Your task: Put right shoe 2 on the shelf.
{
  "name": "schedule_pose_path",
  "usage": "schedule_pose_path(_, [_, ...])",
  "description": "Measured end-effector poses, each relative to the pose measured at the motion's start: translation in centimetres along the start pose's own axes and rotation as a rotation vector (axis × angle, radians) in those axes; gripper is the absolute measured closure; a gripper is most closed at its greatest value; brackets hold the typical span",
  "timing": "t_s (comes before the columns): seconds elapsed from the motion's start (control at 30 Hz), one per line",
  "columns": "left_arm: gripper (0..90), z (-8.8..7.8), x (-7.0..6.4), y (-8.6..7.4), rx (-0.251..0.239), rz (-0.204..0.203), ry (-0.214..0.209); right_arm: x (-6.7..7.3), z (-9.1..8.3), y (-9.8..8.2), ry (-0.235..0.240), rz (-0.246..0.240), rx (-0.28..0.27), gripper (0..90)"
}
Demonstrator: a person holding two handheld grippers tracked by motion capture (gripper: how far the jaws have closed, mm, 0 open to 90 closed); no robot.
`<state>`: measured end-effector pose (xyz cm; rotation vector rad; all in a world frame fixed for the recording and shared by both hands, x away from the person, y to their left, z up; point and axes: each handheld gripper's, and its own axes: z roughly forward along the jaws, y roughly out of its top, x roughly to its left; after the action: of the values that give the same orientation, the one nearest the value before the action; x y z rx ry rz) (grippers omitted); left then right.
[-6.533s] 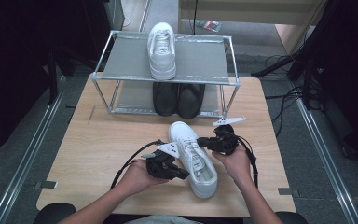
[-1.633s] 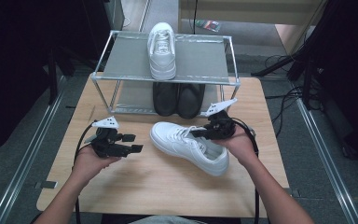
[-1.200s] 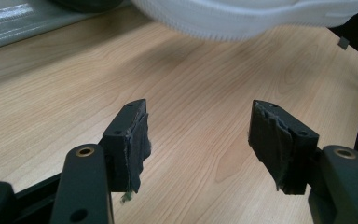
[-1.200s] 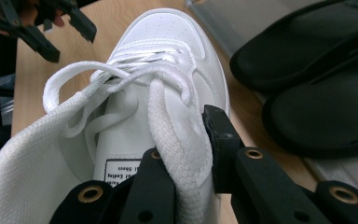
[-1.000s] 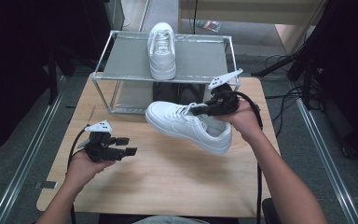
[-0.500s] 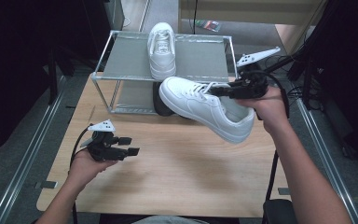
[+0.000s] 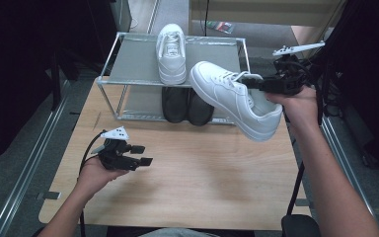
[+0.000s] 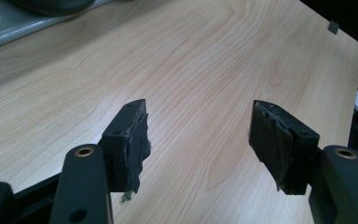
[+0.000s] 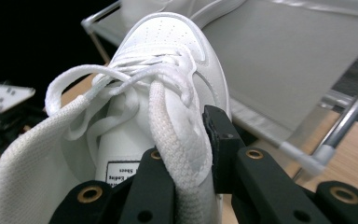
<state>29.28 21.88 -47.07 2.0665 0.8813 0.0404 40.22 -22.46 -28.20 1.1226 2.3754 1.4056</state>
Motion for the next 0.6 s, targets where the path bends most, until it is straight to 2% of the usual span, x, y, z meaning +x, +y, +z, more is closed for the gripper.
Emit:
schedule_pose_path(0.07, [37.8, 0.1, 0.0, 0.1, -0.001, 0.000, -0.009, -0.4, 0.3, 0.3, -0.032, 0.035, -0.015, 83.4])
schedule_pose_path(0.2, [37.8, 0.3, -0.1, 0.2, 0.008, 0.011, -0.008, -0.7, 1.3, 1.4, -0.116, 0.057, -0.030, 82.7])
schedule_pose_path(0.3, [37.8, 0.4, -0.2, 0.2, 0.016, 0.018, -0.012, -1.2, 2.3, 2.5, -0.140, 0.072, -0.038, 82.5])
schedule_pose_path(0.47, [37.8, 0.7, -0.3, 0.3, 0.022, 0.030, -0.021, -1.6, 4.5, 4.3, -0.211, 0.095, -0.031, 82.8])
schedule_pose_path(0.6, [37.9, 0.7, -0.4, 0.3, 0.022, 0.036, -0.025, -1.8, 6.7, 5.6, -0.270, 0.159, -0.036, 82.7])
